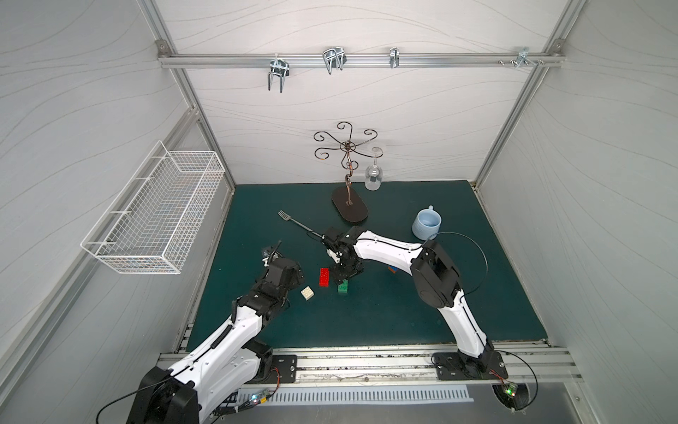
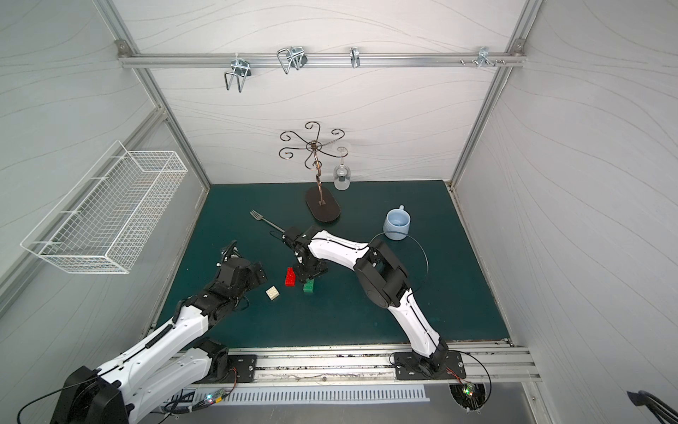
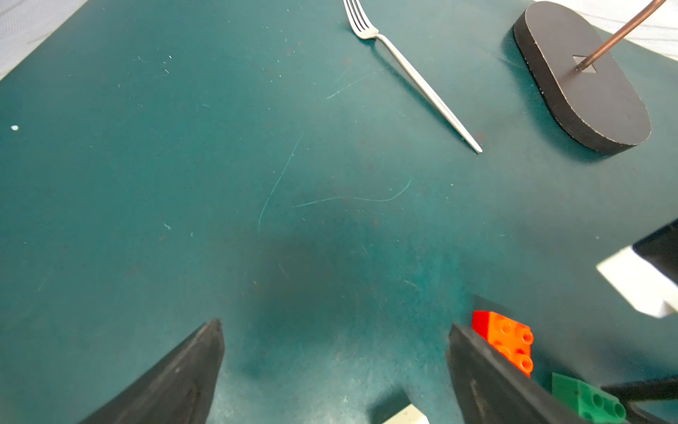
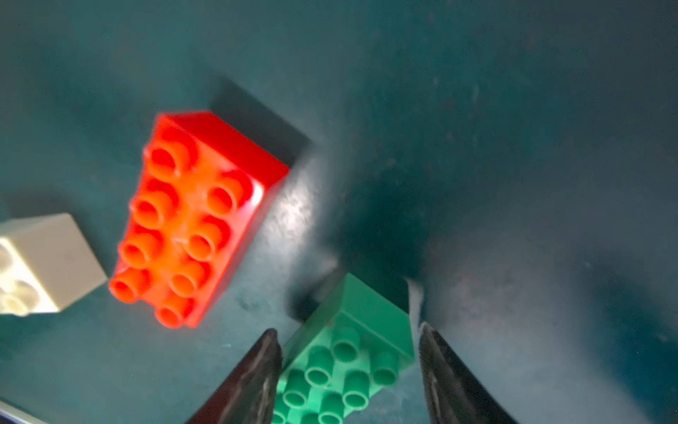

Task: Assemble a spoon with lego
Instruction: Pick up the lego brick from the center of the board.

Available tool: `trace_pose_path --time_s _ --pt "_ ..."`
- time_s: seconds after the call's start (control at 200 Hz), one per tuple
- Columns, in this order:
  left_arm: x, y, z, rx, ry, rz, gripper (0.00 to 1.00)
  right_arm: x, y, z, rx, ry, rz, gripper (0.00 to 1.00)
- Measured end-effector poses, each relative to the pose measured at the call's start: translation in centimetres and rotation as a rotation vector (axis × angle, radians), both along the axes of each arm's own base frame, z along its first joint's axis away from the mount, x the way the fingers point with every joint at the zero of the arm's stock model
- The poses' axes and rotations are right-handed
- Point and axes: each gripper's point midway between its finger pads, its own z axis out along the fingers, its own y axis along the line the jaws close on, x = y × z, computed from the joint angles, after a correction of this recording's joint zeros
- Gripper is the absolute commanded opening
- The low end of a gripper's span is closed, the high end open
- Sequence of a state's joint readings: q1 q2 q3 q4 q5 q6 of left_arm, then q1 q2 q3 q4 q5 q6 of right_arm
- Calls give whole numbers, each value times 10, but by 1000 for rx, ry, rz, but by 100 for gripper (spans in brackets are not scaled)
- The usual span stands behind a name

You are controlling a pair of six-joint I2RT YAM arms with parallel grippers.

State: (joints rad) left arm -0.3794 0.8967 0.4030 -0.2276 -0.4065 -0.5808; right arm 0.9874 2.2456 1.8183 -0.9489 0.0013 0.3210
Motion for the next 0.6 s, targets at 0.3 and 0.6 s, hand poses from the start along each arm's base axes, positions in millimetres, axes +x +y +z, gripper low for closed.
trace_pose_path --time_s 0.3,0.6 --pt "1 0 -3 8 18 -2 100 -8 -15 -4 -71 8 22 53" --pt "1 -1 -6 9 27 -4 100 -9 -21 -8 -91 5 32 46"
